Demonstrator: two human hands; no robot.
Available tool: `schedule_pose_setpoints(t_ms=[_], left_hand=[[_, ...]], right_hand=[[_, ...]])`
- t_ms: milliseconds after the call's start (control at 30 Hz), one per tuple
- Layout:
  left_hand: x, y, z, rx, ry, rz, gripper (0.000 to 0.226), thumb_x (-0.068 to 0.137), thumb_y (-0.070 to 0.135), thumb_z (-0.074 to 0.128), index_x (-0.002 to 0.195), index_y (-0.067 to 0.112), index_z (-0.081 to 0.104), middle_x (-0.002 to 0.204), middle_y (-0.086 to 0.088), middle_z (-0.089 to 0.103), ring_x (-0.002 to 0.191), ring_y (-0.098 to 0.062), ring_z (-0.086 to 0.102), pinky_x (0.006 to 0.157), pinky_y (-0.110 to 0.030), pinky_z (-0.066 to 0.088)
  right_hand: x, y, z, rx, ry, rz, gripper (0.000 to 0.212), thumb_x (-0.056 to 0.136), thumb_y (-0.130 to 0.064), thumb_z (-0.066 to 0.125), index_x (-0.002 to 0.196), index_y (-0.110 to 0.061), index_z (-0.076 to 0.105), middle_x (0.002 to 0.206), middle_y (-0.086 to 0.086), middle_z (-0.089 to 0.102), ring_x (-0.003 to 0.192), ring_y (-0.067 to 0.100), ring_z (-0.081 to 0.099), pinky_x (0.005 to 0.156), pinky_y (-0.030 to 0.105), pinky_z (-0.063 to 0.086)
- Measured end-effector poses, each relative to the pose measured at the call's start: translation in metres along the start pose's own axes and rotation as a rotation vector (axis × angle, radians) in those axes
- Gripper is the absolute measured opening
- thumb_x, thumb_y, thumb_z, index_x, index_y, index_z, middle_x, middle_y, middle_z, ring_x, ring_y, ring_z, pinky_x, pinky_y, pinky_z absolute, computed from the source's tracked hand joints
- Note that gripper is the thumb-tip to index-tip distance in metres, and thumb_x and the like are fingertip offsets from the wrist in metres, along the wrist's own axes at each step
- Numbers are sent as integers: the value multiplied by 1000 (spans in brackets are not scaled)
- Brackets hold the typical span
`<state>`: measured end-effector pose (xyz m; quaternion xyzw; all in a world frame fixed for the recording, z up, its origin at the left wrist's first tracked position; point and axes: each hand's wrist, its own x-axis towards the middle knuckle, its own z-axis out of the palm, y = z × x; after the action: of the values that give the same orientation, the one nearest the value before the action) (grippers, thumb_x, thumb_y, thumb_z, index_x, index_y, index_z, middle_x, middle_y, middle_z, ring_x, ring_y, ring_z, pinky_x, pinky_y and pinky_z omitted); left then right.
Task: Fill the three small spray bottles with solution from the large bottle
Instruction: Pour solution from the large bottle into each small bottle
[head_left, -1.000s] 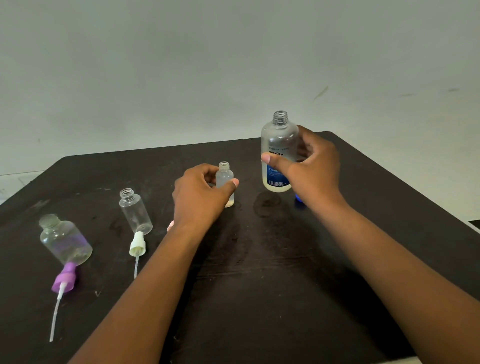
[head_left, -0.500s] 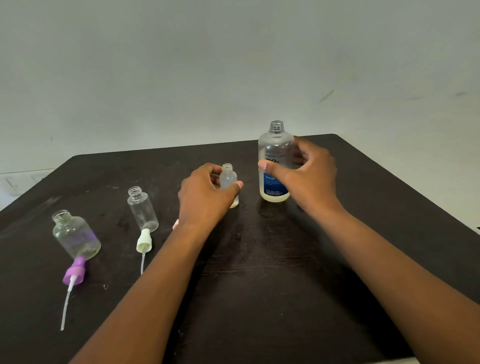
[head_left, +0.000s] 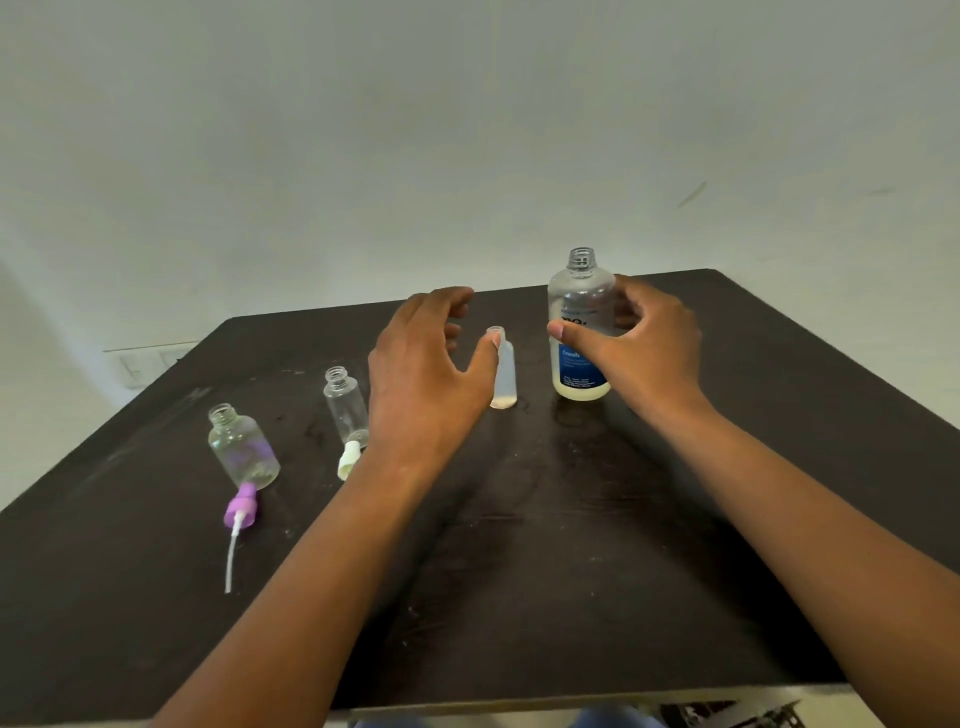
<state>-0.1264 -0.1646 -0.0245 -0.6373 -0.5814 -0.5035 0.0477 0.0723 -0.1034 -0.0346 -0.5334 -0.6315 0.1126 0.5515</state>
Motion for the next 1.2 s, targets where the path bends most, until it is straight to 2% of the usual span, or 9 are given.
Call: schedule_pose_setpoints(t_ms=[233,367,533,633,733,800,967,1100,1200], left_hand=[[-11,-21,-51,197,74,-16,39,97,31,72,135,22,66,133,5,68,125,-13,62,108,-28,44],[-14,-41,-64,307,-21,-145,55,100,34,70,150,18,54,151,-3,58,141,-24,51,114,-36,38],[-16,-60,-67,349,-85,-285,66,99,35,71,155,11,49,155,-10,56,144,-30,50,116,-43,40],[-18,-67,-66,382,-87,-333,62,98,39,72,149,8,55,146,-12,63,138,-32,56,110,-43,45],[-16,-71,-64,381,-102,-363,39,95,39,73,120,9,69,118,-8,75,114,-31,68,93,-42,53],[-15,-73,-63,358,-93,-379,28,94,38,74,101,11,70,99,-4,75,99,-28,71,86,-42,57],[-17,-75,-60,328,-81,-414,25,92,37,76,81,16,71,79,2,74,82,-21,71,79,-43,59],[-18,-74,-61,280,-35,-409,27,91,35,80,78,13,71,73,2,73,75,-18,72,77,-42,61],[-17,-63,-65,238,16,-383,19,89,35,81,80,28,66,73,14,68,73,-7,68,79,-38,62]], right_hand=[[-4,-4,-2,35,-49,-40,69,62,-73,78,113,-25,75,103,-8,78,95,11,74,88,45,62],[-6,-5,-2,36,-71,-49,66,65,-67,83,115,-26,74,106,-6,78,97,12,73,90,46,61],[-5,-3,-2,45,-69,-31,65,65,-66,84,116,-26,74,107,-6,78,98,14,73,92,48,61],[-4,-2,-2,61,-67,-35,71,61,-71,79,115,-26,74,107,-4,78,98,15,73,91,49,61],[-3,0,-2,69,-69,-40,71,62,-71,80,116,-26,73,110,-3,78,98,17,73,92,50,61],[-3,1,-1,68,-66,-41,67,65,-66,84,117,-27,73,111,-3,77,99,16,72,91,50,61],[-3,2,0,54,-74,-39,63,67,-60,87,118,-26,73,112,-3,78,100,15,72,92,49,61],[-3,3,-1,47,-73,-41,61,69,-59,88,118,-25,73,112,-3,78,99,15,72,91,49,61],[-3,3,0,47,-78,-41,63,68,-61,87,118,-26,73,112,-4,78,100,14,72,92,48,61]])
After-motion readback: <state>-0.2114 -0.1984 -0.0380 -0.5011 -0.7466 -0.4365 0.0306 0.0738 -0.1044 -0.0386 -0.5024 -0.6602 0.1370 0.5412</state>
